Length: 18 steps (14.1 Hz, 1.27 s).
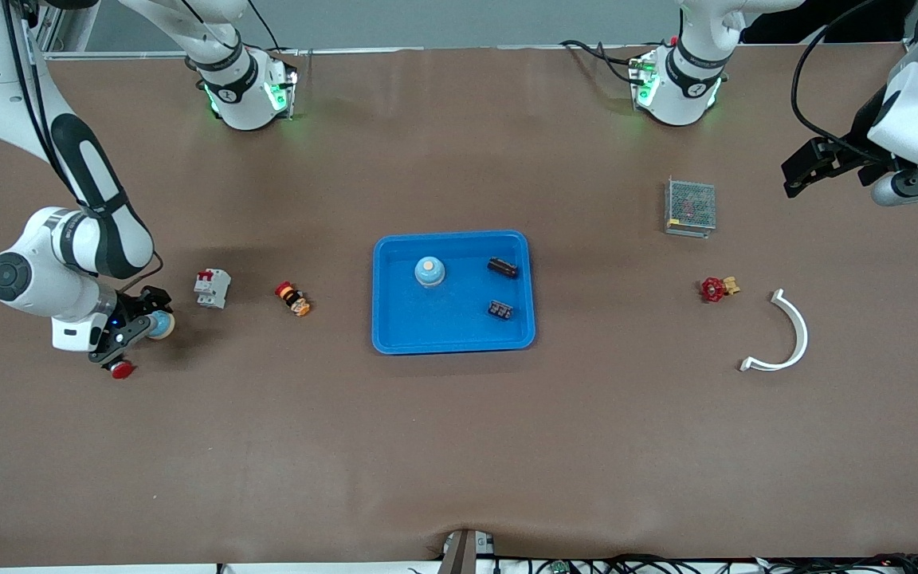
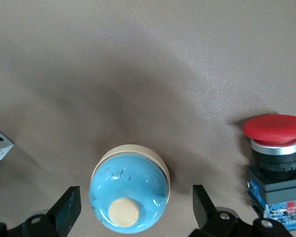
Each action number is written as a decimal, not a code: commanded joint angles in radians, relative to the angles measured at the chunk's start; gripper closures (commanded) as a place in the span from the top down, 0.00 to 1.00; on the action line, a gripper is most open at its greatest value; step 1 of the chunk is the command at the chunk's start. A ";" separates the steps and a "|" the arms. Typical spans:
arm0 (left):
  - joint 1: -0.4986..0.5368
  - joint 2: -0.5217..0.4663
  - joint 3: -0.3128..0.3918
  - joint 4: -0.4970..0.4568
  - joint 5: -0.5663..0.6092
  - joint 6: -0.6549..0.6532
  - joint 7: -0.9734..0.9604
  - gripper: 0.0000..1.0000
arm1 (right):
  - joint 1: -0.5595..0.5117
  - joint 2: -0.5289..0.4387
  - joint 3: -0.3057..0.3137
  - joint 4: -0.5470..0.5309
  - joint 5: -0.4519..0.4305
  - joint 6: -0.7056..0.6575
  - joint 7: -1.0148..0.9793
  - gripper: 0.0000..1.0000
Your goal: Place electrolytic capacitor and blue bell in tray
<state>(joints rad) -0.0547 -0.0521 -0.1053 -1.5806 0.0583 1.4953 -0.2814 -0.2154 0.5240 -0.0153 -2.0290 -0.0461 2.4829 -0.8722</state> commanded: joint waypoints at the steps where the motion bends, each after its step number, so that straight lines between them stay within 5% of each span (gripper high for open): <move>1: -0.002 -0.014 0.006 -0.009 -0.017 0.008 0.022 1.00 | -0.024 0.005 0.020 -0.008 0.018 0.017 -0.027 1.00; 8: 0.003 -0.005 0.006 -0.009 -0.017 0.011 0.022 1.00 | -0.019 0.008 0.020 -0.008 0.023 0.017 -0.027 1.00; 16: 0.003 -0.002 0.006 -0.010 -0.017 0.011 0.022 1.00 | -0.016 0.008 0.021 -0.005 0.023 0.017 -0.022 0.39; 18: 0.004 -0.002 0.006 -0.009 -0.017 0.011 0.022 1.00 | -0.015 0.008 0.023 -0.004 0.025 0.016 -0.018 0.38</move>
<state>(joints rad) -0.0536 -0.0488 -0.1052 -1.5836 0.0583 1.4967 -0.2814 -0.2157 0.5334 -0.0097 -2.0279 -0.0428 2.4908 -0.8740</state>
